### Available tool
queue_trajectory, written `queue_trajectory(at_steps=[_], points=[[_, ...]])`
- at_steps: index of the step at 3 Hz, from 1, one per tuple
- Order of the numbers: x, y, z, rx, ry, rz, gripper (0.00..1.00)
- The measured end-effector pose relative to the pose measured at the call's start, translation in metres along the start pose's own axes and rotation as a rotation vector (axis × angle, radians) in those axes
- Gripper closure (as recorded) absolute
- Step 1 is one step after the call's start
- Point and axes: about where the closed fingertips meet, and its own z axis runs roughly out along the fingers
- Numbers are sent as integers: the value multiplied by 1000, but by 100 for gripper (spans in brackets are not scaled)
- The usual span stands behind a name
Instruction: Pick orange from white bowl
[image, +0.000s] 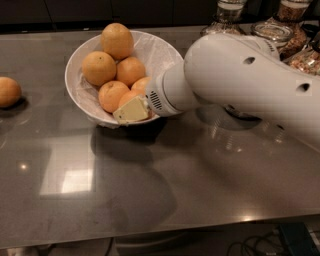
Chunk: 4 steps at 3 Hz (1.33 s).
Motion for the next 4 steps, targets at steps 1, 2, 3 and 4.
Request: queue_trajectory(at_steps=[1, 2, 3, 4], points=[[-10, -4, 4, 15, -25, 23, 23], [-22, -6, 6, 21, -55, 43, 22], [-23, -7, 7, 25, -61, 74, 20], [-15, -6, 10, 24, -42, 106, 18]])
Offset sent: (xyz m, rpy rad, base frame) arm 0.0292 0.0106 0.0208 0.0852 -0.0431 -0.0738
